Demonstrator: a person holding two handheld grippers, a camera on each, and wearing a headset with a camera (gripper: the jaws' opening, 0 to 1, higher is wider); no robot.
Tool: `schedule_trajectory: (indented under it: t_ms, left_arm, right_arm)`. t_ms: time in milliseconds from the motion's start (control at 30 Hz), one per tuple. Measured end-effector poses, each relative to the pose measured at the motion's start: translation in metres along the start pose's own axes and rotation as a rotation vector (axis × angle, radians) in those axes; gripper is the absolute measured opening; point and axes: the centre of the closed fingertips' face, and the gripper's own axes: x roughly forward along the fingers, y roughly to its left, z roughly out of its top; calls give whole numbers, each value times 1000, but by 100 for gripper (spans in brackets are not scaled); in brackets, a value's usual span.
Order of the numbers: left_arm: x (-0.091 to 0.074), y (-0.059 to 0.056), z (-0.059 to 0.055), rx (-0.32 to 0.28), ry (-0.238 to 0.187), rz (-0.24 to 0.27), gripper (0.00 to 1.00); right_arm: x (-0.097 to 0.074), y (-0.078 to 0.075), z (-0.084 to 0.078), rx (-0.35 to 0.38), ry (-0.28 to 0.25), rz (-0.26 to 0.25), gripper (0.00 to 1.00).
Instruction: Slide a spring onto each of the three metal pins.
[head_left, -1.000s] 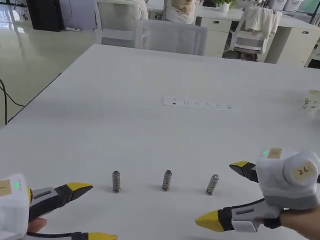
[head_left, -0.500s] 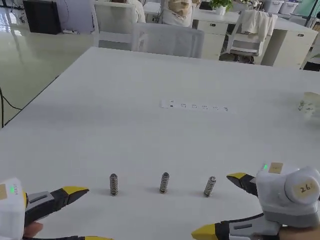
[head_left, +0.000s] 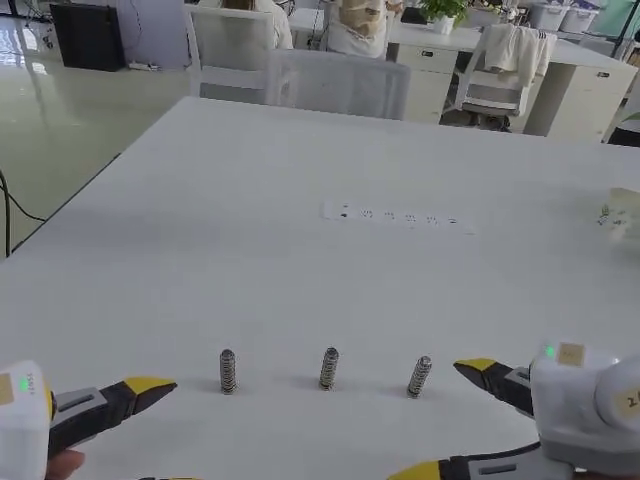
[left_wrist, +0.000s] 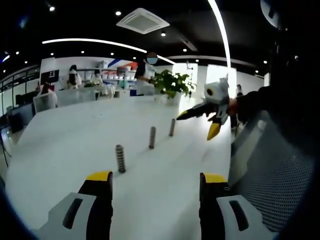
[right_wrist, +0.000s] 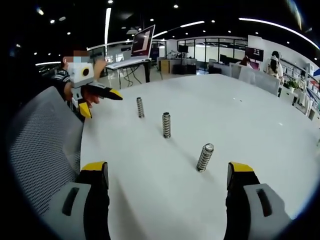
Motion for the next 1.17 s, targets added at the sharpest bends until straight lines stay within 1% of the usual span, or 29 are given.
schedule_trajectory:
  t_ms: [33,167,233,300,533,600,833,1033,1167]
  left_arm:
    - [0,0,0,0,1,0,66]
    - [-1,0,-2,-2,3,2,66]
    - [-1,0,-2,-4,3,4,66]
    - [-1,0,-2,-4,2,4,66]
    - [0,1,-3,-6,5,5,66]
    - [0,1,-3,-7,4,4,66]
    - [1,1,-4,-7,7,2,66]
    - [2,1,-5,-8,8,1,66]
    - [2,1,-6,-11,9,1,66]
  right_arm:
    - [0,0,2,-11,-26,6,99]
    - [0,0,-1,-5,-17,3,99]
    - [0,-1,0,0,-28,2,99]
    - [0,-3,0,-8,-37,-4,99]
    - [0,-3,-6,-23,-33,0,99]
    - [-1,-5,-5,-17,-52,-3,99]
    - [0,-5,-6,-14,-44,-5,99]
    - [-1,-7,-6,-5,-49,-14,99]
    - [0,-6,-8,-1,-37,-11,99]
